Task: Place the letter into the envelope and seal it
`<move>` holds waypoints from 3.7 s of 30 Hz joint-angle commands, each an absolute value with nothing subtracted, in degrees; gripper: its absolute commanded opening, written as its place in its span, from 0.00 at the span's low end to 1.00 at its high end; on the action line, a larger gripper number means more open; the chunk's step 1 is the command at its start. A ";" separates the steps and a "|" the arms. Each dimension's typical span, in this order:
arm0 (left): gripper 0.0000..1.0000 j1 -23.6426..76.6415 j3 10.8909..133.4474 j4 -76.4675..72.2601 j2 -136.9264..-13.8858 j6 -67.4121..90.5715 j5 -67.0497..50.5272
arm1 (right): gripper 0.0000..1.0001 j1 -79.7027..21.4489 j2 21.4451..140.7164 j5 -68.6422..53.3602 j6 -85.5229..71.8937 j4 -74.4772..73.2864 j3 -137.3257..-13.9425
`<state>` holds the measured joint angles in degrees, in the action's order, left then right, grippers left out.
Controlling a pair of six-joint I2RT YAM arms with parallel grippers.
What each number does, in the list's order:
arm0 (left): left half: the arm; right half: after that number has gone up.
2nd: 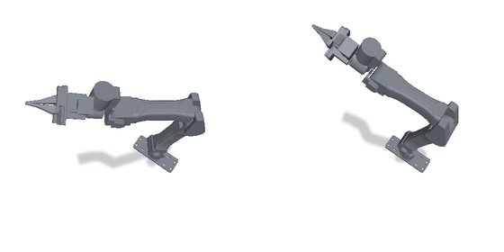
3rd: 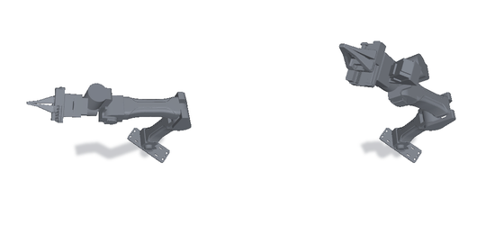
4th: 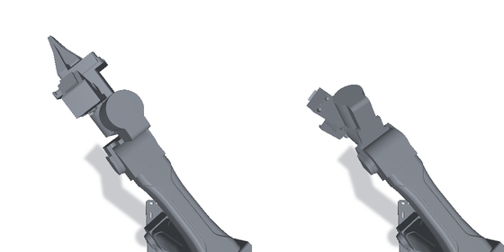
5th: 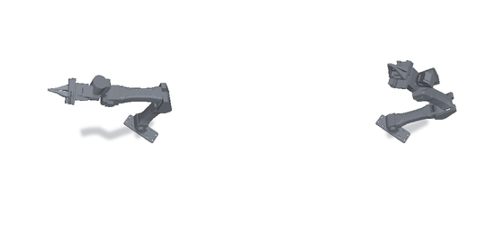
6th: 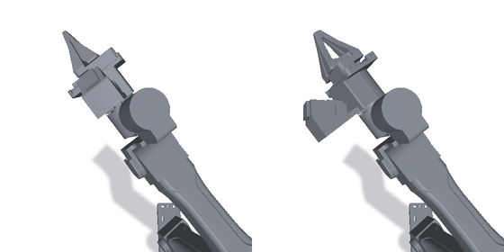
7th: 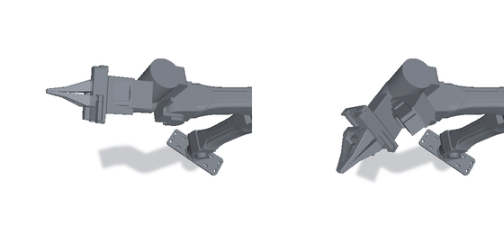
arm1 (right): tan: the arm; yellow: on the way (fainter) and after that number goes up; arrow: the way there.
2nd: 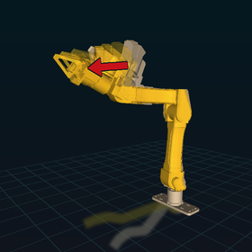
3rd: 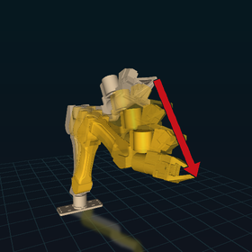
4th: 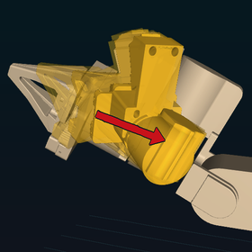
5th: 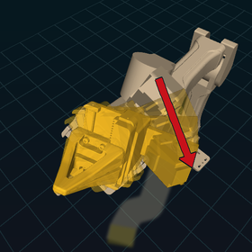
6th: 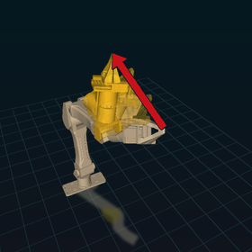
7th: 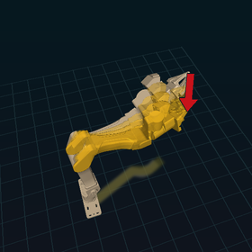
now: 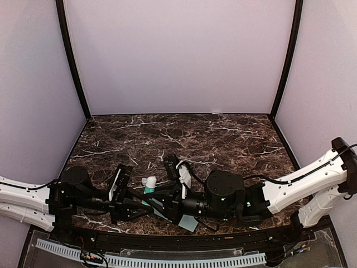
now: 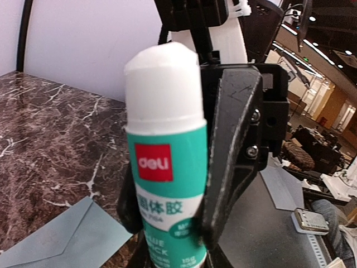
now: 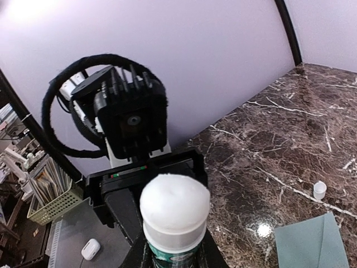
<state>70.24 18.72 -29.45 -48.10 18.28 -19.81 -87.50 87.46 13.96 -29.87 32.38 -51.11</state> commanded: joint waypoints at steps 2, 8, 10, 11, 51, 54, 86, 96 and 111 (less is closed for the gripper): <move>0.06 70.66 19.70 -40.94 -48.22 21.78 -36.99 | 0.00 -87.28 86.67 8.39 -24.72 35.61 -48.65; 0.07 70.66 19.67 -45.00 -49.96 24.51 -43.67 | 0.00 -87.26 86.68 3.30 -22.67 37.65 -48.50; 0.07 70.66 19.63 -44.80 -49.93 24.45 -43.13 | 0.00 -87.25 86.31 4.29 -22.74 37.45 -48.45; 0.07 70.66 19.74 -44.37 -49.75 24.18 -41.43 | 0.00 -87.26 85.91 5.47 -23.04 37.08 -48.47; 0.04 70.66 20.43 -36.59 -51.07 19.03 -19.13 | 0.00 -87.23 87.60 17.20 -29.66 33.87 -51.39; 0.04 70.66 20.24 -39.43 -51.55 20.38 -27.37 | 0.00 -86.69 86.44 10.58 -26.09 36.62 -49.39; 0.01 70.66 20.78 -36.59 -55.20 20.64 -5.89 | 0.29 -89.62 91.17 32.04 -34.44 26.42 -59.19; 0.00 70.66 20.93 -36.96 -55.70 20.53 -6.83 | 0.00 -89.67 92.55 31.52 -35.11 26.06 -59.89; 0.01 70.66 17.91 -54.15 -54.81 25.10 -40.19 | 0.10 -88.64 87.88 5.21 -23.32 38.07 -52.64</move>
<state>70.19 18.00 -45.93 -55.64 24.05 -31.44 -88.58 87.53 10.07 -25.43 36.32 -52.56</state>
